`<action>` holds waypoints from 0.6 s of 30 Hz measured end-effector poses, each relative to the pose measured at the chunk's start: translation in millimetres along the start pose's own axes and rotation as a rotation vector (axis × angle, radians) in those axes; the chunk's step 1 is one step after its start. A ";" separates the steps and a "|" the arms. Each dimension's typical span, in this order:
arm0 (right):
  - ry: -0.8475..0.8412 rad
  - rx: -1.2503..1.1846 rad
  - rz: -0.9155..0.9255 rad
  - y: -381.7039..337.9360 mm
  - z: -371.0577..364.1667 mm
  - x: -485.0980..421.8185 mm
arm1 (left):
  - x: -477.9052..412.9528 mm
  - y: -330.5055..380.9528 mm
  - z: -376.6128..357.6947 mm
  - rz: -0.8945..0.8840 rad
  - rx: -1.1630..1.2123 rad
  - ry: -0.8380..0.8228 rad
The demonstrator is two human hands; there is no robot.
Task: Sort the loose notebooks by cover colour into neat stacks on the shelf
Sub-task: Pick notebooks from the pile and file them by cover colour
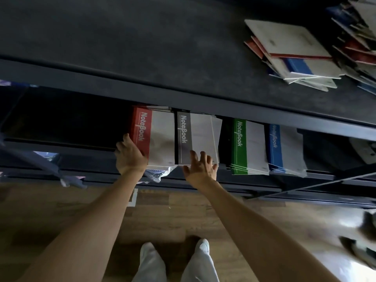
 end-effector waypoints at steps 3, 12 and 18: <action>-0.007 0.037 -0.001 2.5 -2.9 0.1 | 1.4 1.6 -4.3 -0.018 -0.227 -0.043; -0.029 0.061 0.034 20.9 -5.7 26.6 | 56.8 9.0 -16.6 -0.242 -0.595 -0.092; -0.037 0.066 0.065 61.6 -6.2 77.8 | 130.4 21.3 -24.2 -0.293 -0.564 -0.051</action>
Point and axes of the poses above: each hand's wrist, its own x-axis away from the middle knuckle, its own z-axis out of the back of the hand, y = z × x, the point moved 6 cm from there along -x, towards the middle knuckle, and after that the axes turned 2 degrees about -x, right-handed, at the moved point
